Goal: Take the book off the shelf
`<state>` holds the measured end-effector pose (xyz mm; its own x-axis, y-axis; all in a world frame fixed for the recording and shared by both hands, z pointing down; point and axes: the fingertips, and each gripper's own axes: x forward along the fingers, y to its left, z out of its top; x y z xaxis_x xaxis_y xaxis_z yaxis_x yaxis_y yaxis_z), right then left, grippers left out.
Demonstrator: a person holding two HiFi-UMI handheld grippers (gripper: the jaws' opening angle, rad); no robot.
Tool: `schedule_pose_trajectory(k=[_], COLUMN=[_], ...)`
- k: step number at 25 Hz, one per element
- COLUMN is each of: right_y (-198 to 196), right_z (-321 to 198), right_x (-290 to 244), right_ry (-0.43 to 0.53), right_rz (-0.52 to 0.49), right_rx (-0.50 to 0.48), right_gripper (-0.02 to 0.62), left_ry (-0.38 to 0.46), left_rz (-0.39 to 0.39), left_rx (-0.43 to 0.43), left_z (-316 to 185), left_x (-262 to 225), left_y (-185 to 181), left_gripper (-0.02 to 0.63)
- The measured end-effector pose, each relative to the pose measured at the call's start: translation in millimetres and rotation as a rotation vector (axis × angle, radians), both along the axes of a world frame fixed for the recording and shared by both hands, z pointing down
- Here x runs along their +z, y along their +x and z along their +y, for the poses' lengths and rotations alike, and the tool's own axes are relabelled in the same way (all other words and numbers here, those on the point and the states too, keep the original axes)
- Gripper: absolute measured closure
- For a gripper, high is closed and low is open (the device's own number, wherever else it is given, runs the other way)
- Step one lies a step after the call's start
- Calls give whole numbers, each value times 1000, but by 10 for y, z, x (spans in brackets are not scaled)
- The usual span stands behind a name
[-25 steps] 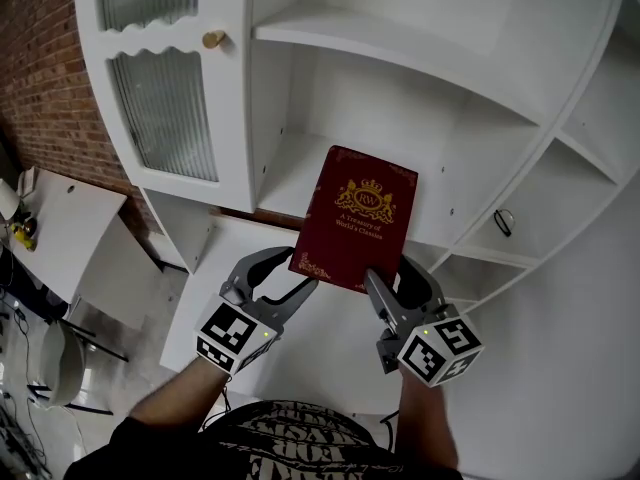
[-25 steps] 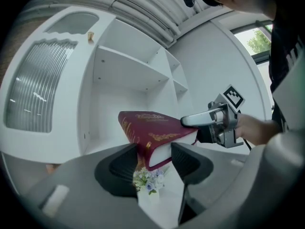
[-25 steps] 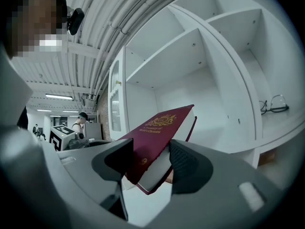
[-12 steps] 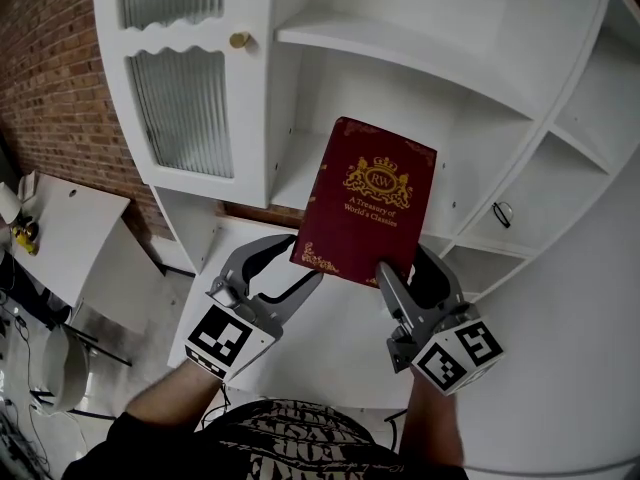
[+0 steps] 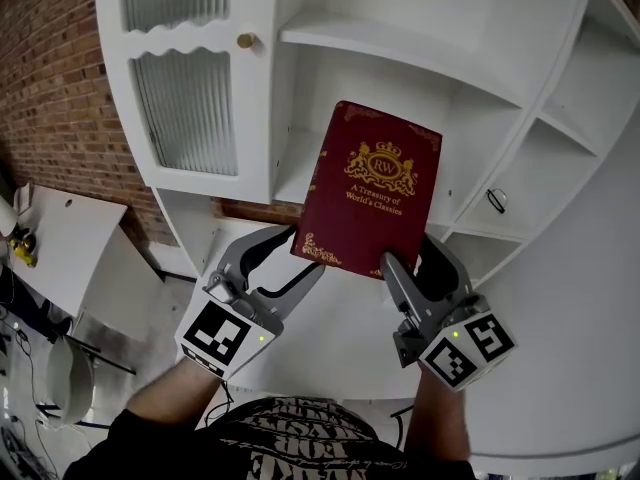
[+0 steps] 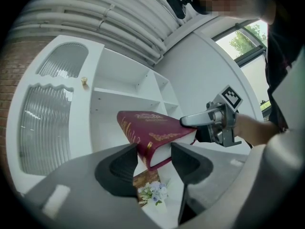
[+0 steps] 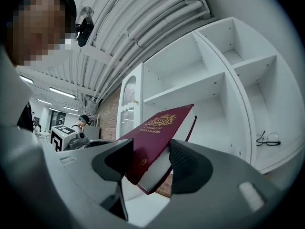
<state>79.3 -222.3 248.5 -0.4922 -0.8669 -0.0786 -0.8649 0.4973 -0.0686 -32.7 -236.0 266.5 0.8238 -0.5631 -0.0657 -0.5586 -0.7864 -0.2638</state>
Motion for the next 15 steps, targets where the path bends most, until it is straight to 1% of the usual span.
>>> schedule_pose_trajectory(k=[10,15], right_y=[-34,-22], right_z=[63,15], right_x=[103,93], right_ry=[-24,-24], right_rz=[-5,-16], right_rx=[39,44], right_gripper=[348,349], left_ry=[-15,-26], left_rz=[-7,3], left_rx=[48,44], left_z=[27,-32], left_x=[91,95], left_y=[-30,-29], left_gripper=[377,379])
